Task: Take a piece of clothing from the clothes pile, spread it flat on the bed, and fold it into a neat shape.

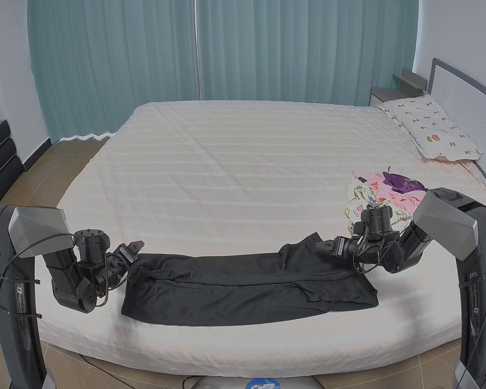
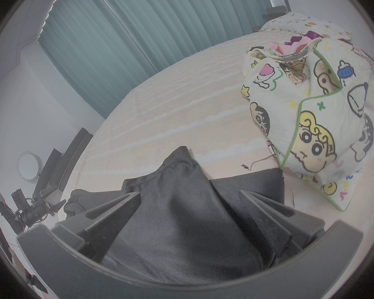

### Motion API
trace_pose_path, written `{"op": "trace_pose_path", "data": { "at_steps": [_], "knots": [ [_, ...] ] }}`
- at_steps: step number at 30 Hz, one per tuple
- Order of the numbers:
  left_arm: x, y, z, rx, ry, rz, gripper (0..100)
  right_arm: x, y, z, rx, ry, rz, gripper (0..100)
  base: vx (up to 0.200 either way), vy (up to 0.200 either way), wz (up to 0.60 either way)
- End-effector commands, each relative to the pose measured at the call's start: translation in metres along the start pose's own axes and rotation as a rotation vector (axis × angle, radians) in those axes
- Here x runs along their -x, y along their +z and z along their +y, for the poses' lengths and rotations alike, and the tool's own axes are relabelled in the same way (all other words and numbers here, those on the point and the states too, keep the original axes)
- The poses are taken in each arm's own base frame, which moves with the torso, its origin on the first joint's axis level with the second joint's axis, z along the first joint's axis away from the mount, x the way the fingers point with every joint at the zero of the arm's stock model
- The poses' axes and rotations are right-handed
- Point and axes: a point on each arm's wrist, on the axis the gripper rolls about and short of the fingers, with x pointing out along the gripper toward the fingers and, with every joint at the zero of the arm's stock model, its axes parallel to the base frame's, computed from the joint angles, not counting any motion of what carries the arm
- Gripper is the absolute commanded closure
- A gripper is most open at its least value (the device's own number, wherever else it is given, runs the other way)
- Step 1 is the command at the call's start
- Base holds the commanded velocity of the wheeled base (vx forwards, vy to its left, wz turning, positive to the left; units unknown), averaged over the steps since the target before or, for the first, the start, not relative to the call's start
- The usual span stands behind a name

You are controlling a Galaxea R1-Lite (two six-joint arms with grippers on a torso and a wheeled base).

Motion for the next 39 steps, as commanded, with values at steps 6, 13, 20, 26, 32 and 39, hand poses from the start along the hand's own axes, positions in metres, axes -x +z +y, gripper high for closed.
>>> {"op": "trace_pose_path", "data": {
  "at_steps": [6, 13, 20, 26, 32, 39],
  "knots": [
    [-0.002, -0.003, 0.003, 0.000, 0.008, 0.008, 0, 0.002, -0.003, -0.001, -0.004, -0.005, 0.008, 100, 0.000, 0.000, 0.00],
    [-0.002, -0.003, 0.004, 0.002, 0.012, 0.008, 0, 0.026, 0.000, -0.003, -0.025, -0.021, 0.014, 100, 0.000, 0.000, 0.00],
    [-0.002, -0.003, 0.004, 0.002, 0.016, 0.005, 0, 0.050, -0.010, -0.008, -0.042, -0.039, 0.043, 100, 0.000, 0.000, 0.00],
    [-0.002, -0.003, 0.005, 0.003, 0.022, 0.000, 0, 0.057, -0.026, -0.012, -0.042, -0.038, 0.036, 100, 0.000, 0.000, 0.00],
    [-0.002, 0.000, 0.007, 0.003, 0.026, -0.009, 0, 0.061, -0.031, -0.014, -0.054, -0.047, 0.043, 0, 0.000, 0.000, 0.00],
    [-0.004, 0.007, 0.002, -0.018, 0.013, -0.026, 0, 0.077, -0.020, -0.004, -0.115, -0.031, 0.002, 0, 0.000, 0.000, 0.00]
  ]
}}
